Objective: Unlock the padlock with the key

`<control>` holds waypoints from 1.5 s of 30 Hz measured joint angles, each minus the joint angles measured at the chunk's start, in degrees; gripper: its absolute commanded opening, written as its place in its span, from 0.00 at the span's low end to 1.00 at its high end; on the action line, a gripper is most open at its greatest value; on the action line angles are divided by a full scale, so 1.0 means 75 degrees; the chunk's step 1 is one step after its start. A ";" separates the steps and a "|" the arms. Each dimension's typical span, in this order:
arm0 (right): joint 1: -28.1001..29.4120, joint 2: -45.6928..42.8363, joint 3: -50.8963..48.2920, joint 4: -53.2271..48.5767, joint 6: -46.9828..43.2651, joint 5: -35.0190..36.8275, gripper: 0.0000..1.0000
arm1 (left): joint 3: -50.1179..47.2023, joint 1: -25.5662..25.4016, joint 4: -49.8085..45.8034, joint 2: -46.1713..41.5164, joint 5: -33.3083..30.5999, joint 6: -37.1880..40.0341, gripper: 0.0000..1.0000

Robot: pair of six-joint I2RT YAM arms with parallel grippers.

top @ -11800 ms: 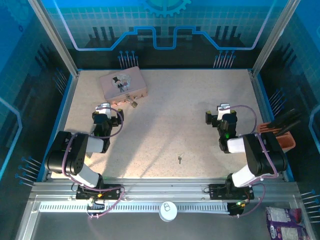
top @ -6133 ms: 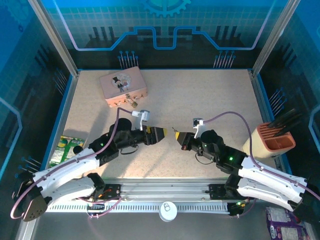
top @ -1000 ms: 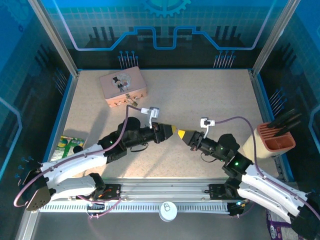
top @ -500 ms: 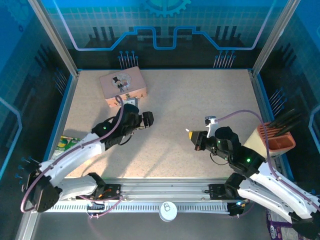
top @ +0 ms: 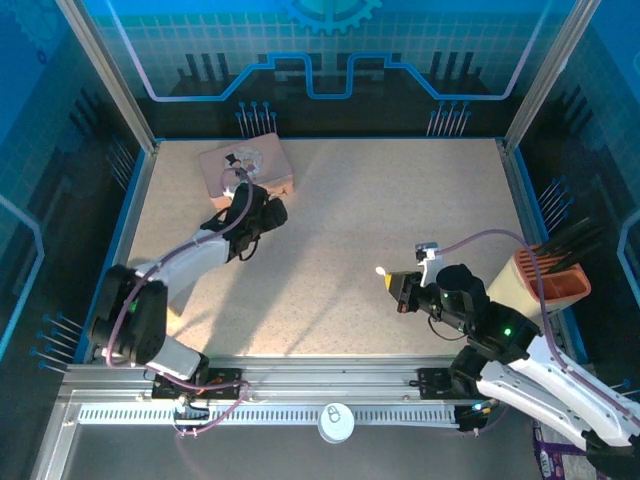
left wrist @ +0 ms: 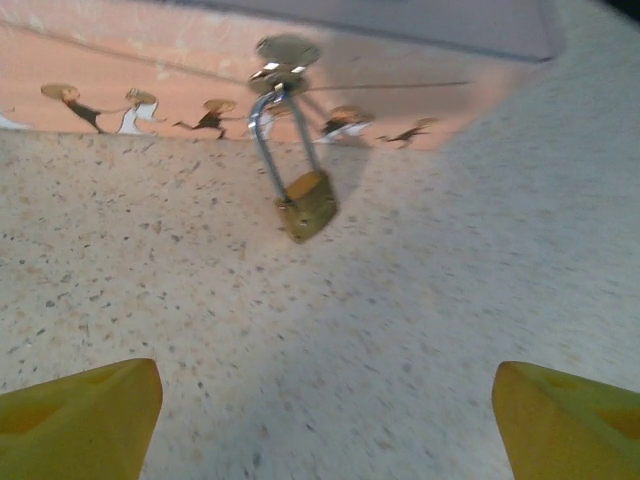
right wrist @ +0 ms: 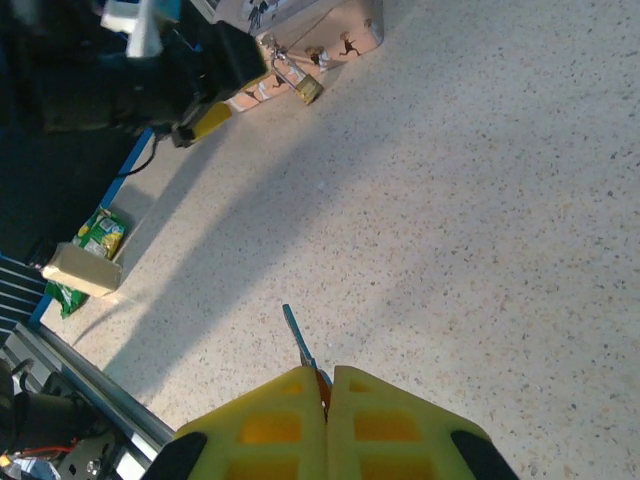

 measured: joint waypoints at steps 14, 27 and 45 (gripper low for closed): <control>0.0006 -0.0463 -0.0662 -0.0026 0.0137 -0.0128 0.00 | 0.3474 0.0006 -0.1988 0.2894 -0.1437 -0.0562 0.77; 0.0006 -0.0536 -0.0973 0.0044 0.0216 -0.0332 0.00 | 0.4459 0.0006 -0.3162 0.3885 -0.1985 -0.0772 0.58; -0.0012 -0.0702 -0.1040 0.0029 0.0219 -0.0388 0.00 | 0.4896 0.0006 -0.3395 0.4124 -0.2017 -0.0854 0.38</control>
